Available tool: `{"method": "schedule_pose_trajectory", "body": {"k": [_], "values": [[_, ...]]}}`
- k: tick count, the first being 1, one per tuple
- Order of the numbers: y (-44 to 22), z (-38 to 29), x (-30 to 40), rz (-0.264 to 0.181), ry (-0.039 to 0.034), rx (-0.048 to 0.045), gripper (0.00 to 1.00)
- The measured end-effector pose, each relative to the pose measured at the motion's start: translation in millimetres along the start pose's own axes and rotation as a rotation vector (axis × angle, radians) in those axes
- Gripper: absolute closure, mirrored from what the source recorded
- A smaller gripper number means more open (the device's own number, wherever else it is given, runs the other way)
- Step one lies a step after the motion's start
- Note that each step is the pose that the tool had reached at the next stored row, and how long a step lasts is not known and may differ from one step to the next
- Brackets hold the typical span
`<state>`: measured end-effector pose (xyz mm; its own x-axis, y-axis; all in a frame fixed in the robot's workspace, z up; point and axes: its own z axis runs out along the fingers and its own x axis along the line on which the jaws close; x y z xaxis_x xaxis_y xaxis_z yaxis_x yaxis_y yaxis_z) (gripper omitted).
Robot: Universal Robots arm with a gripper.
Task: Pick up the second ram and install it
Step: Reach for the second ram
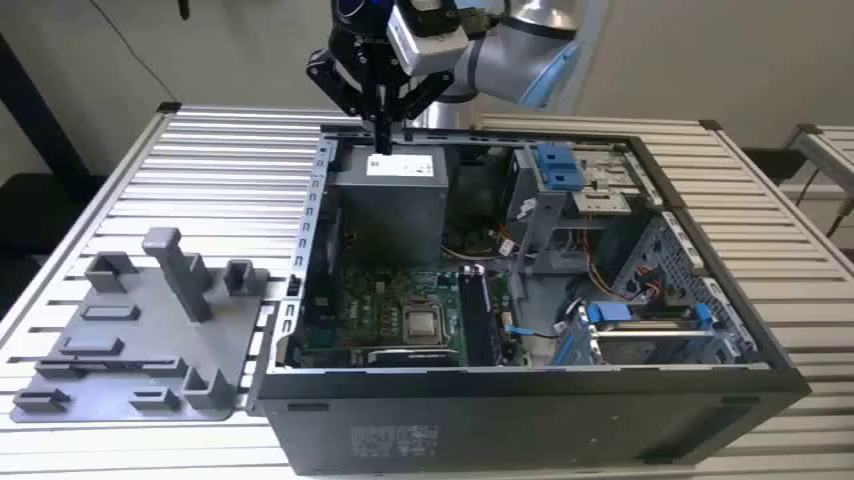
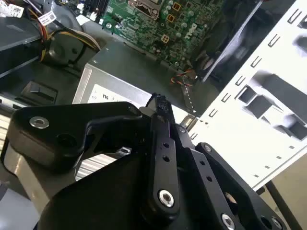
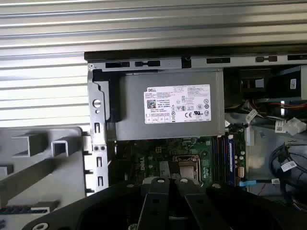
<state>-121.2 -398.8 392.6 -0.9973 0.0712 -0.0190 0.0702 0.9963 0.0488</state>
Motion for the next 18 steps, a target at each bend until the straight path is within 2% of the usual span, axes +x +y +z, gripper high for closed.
{"method": "schedule_pose_trajectory", "body": {"k": [13,18], "values": [[-0.2,0.1,0.9,0.0,0.0001,-0.0001,0.89],[-0.8,-0.2,8.2,-0.003,0.0004,0.0,0.89]]}}
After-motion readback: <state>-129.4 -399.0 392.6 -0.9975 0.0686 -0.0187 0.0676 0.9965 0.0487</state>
